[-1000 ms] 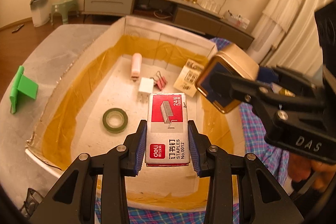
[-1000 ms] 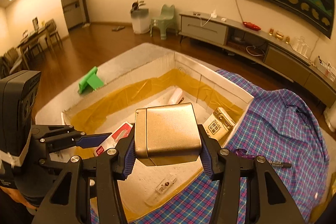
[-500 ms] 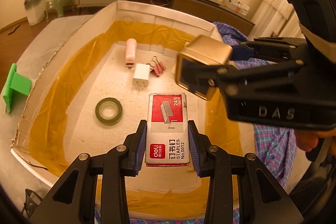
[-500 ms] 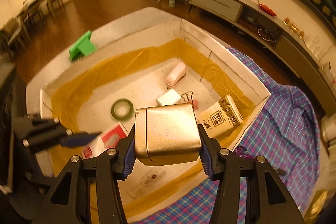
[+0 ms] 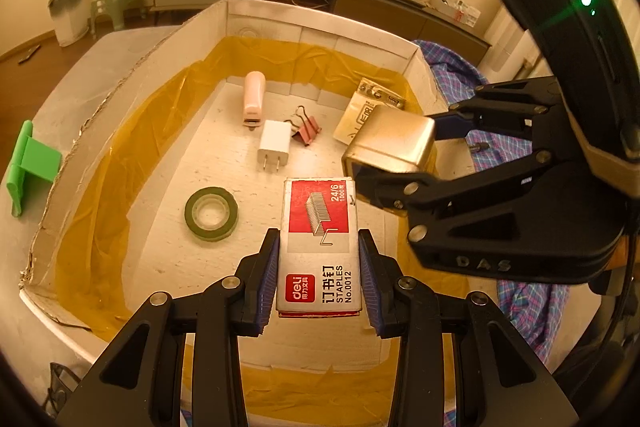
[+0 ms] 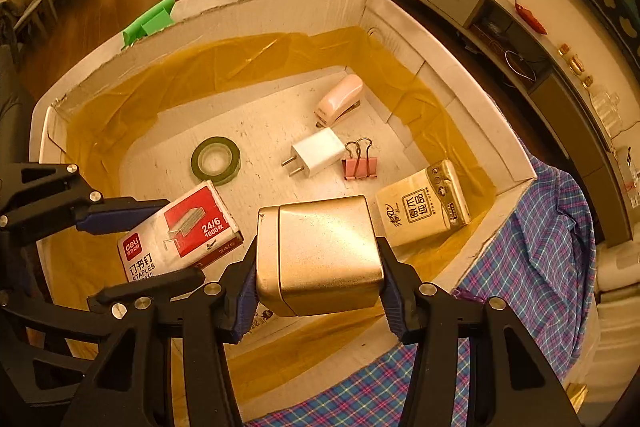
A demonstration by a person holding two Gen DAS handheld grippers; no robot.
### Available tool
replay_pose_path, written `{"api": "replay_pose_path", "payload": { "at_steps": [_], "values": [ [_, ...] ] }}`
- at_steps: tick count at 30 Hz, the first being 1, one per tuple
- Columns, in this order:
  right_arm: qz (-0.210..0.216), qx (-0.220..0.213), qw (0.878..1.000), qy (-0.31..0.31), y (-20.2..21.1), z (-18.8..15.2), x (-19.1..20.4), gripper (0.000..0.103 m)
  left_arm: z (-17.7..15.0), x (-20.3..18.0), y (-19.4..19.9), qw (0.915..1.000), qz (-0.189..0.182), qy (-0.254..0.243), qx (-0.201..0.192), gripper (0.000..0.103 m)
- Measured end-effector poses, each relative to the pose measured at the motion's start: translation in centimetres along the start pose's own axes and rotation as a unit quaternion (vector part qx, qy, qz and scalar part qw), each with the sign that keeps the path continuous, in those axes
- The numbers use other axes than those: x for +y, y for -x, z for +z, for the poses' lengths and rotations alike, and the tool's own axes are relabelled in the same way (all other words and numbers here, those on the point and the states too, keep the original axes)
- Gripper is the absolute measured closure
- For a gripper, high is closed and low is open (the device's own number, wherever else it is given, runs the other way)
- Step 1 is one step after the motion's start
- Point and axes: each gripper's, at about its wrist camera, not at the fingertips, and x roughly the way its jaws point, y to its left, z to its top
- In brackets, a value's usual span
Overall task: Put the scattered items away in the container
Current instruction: 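Open both tools to drop the staples box and gold tin into the box, then move both open tools back over the marker and purple figure on the shirt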
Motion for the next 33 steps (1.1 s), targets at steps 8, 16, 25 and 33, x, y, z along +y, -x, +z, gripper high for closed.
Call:
{"api": "replay_pose_path", "payload": {
  "at_steps": [8, 16, 25, 33],
  "values": [
    [-0.021, 0.006, 1.000, -0.007, -0.8, 0.3, -0.3, 0.049, 0.3, 0.5, -0.3, 0.9999, 0.007, 0.009, 0.003, 0.053],
    [-0.016, -0.016, 0.999, -0.037, 0.7, -0.3, -0.8, 0.049, 0.6, 1.5, 0.4, 0.9995, 0.005, 0.030, -0.003, 0.052],
    [0.026, -0.079, 0.993, -0.085, 3.7, -2.4, 0.0, 0.049, 0.9, 2.5, 2.6, 0.9977, 0.036, 0.049, -0.031, 0.052],
    [0.060, -0.130, 0.984, -0.102, 6.5, -5.2, 1.4, 0.049, 0.8, 0.7, 4.0, 0.9981, 0.040, 0.023, -0.042, 0.052]
  ]
}}
